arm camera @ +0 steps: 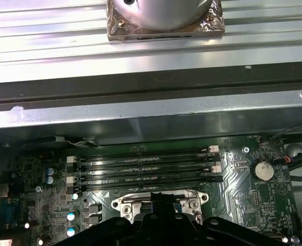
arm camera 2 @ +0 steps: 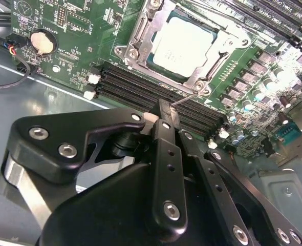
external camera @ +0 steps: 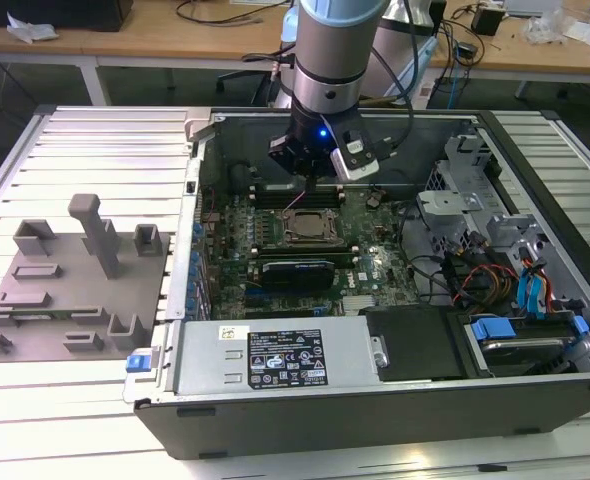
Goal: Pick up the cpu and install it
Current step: 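Install the first cpu locking lever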
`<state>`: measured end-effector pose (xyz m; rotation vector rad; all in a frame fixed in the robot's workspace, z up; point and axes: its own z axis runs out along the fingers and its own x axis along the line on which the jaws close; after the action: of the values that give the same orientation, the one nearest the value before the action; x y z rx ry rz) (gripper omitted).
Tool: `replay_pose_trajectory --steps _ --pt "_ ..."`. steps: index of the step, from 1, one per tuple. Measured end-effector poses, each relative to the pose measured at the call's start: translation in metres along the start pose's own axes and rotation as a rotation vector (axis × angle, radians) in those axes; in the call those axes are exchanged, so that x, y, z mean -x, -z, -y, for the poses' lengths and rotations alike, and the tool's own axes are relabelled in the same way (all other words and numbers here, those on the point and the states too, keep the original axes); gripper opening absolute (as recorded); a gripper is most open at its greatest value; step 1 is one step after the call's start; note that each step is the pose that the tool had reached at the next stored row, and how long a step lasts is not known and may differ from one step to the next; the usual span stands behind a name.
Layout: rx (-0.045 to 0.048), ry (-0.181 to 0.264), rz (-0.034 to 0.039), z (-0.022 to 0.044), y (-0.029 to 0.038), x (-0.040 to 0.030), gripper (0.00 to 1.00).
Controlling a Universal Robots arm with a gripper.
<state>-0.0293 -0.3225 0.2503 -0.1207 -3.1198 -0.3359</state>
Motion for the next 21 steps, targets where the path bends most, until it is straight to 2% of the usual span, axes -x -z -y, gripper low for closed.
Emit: replay_pose_trajectory --steps 7,13,21 --pt "0.0001 0.000 0.0009 0.0002 0.0000 -0.0035 0.11" --pt "0.0000 0.000 0.0009 0.0003 -0.0001 -0.0038 0.11" --pt "0.0005 -0.040 0.0096 0.0023 -0.0083 -0.0037 0.11"
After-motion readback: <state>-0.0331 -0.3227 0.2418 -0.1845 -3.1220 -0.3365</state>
